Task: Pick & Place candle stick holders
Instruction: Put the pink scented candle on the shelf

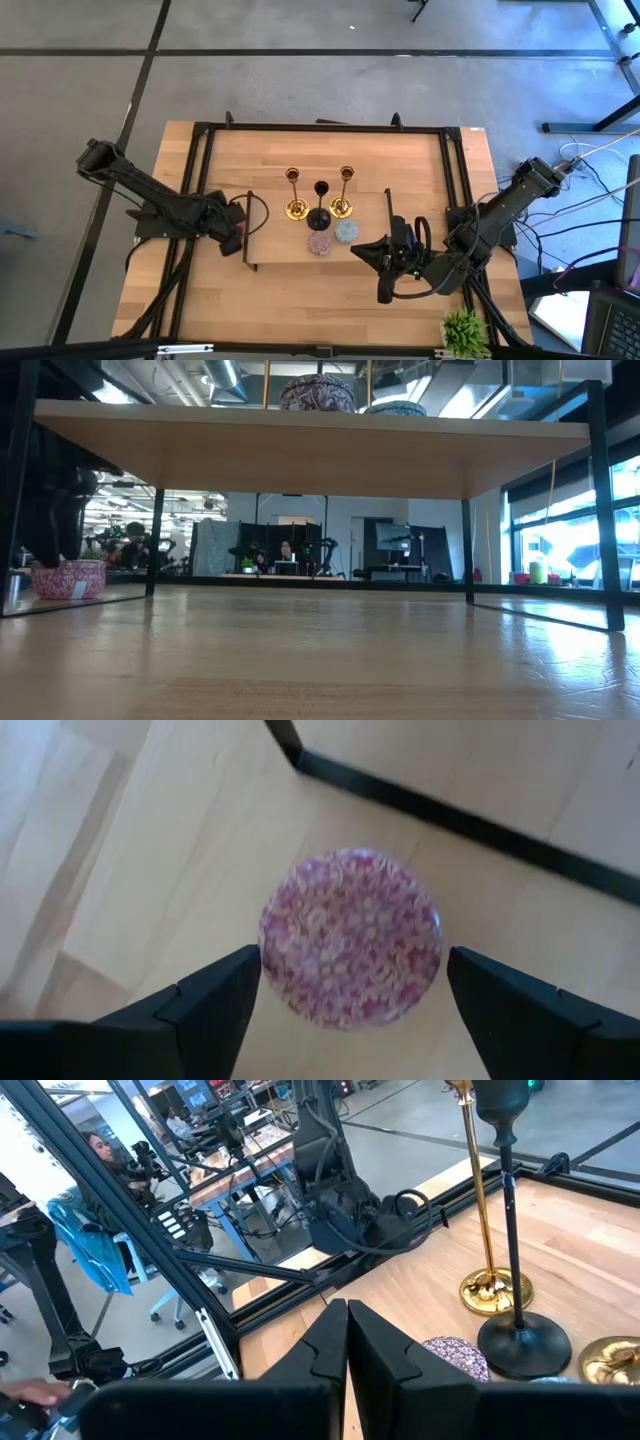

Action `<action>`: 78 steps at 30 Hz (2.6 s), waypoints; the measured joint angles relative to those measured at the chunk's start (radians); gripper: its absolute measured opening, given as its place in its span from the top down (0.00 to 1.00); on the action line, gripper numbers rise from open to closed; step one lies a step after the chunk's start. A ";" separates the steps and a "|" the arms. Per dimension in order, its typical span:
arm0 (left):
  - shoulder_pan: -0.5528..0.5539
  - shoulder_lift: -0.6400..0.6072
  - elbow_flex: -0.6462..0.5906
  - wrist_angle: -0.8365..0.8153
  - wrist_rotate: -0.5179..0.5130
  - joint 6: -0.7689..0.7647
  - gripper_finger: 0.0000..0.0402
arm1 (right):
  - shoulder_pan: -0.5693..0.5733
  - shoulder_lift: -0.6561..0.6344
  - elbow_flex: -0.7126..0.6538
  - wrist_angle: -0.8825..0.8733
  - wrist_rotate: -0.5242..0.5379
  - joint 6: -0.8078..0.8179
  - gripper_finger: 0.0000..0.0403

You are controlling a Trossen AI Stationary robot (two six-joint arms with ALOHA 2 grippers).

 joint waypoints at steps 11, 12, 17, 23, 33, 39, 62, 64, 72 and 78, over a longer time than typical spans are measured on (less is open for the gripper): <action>0.000 0.001 0.000 0.062 -0.078 0.027 0.20 | 0.000 0.000 0.000 0.003 0.001 0.000 0.97; 0.000 0.000 0.000 0.062 -0.081 0.029 0.20 | 0.000 0.000 0.000 0.003 0.001 0.000 0.97; 0.000 0.000 0.000 0.070 -0.092 0.030 0.20 | -0.007 0.000 0.000 0.004 0.001 0.000 0.97; 0.000 0.001 -0.002 0.112 -0.080 0.030 0.20 | -0.020 0.000 0.000 0.004 0.000 0.000 0.97; 0.000 0.000 -0.059 0.139 -0.079 -0.032 0.20 | -0.024 0.000 0.000 0.014 0.000 0.000 0.97; 0.000 0.000 -0.071 0.168 -0.062 -0.034 0.20 | -0.024 0.000 0.000 0.031 0.000 0.000 0.97; -0.001 0.000 -0.096 0.156 -0.014 -0.066 0.20 | -0.025 0.000 0.000 0.050 0.000 0.000 0.97; -0.001 0.000 -0.096 0.157 -0.014 -0.061 0.20 | -0.025 0.000 0.000 0.050 0.000 0.000 0.97; -0.001 0.000 -0.097 0.165 -0.016 -0.059 0.20 | -0.027 0.000 0.000 0.050 0.001 0.000 0.96; -0.001 0.000 -0.097 0.171 -0.024 -0.058 0.20 | -0.031 0.000 0.000 0.050 0.001 0.000 0.96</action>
